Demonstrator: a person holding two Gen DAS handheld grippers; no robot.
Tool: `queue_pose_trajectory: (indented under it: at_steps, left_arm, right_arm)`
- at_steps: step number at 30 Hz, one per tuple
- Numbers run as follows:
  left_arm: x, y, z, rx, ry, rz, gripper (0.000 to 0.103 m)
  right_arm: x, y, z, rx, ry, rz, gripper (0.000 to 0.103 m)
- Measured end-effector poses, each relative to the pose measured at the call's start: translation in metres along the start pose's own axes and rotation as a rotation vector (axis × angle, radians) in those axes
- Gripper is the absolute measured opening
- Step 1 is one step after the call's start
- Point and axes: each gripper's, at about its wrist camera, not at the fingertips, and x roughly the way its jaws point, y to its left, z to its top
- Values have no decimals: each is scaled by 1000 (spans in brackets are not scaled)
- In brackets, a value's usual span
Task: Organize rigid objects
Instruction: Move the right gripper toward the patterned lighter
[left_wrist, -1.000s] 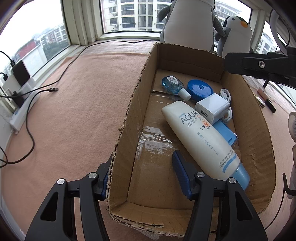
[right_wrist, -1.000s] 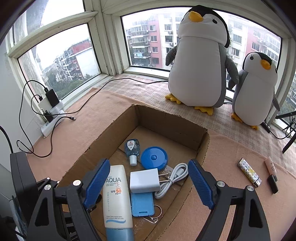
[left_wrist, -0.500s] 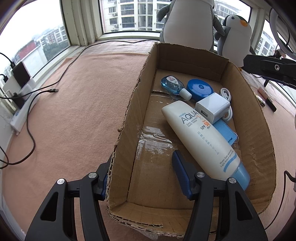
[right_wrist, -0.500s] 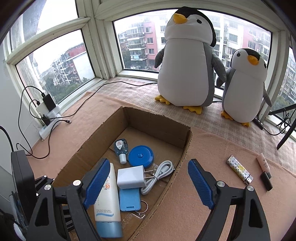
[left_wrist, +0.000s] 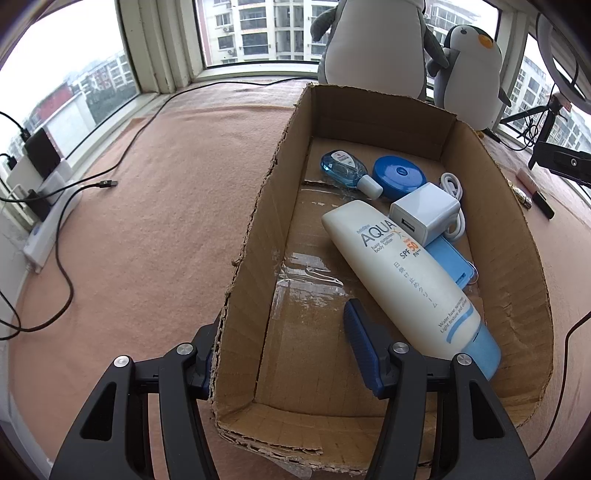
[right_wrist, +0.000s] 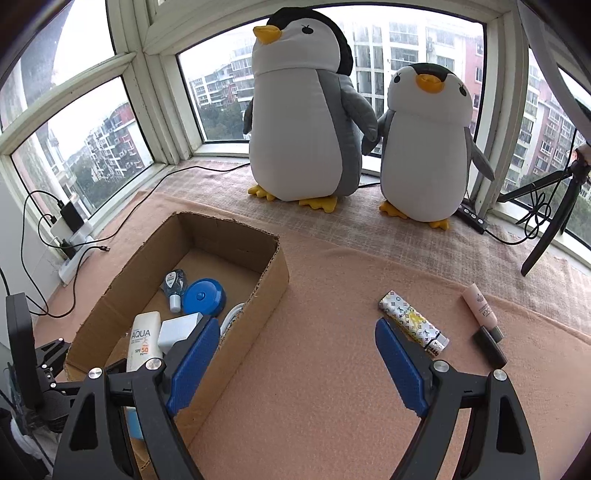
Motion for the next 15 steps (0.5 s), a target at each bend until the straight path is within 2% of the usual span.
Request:
queue_pose_trajectory:
  at_steps: [8, 15]
  left_arm:
    - [1, -3, 1, 11, 1, 12, 59]
    - [1, -3, 1, 11, 2, 13, 60]
  right_arm:
    - [18, -50, -1, 29, 38, -14, 83]
    - [49, -85, 1, 56, 95, -29, 70]
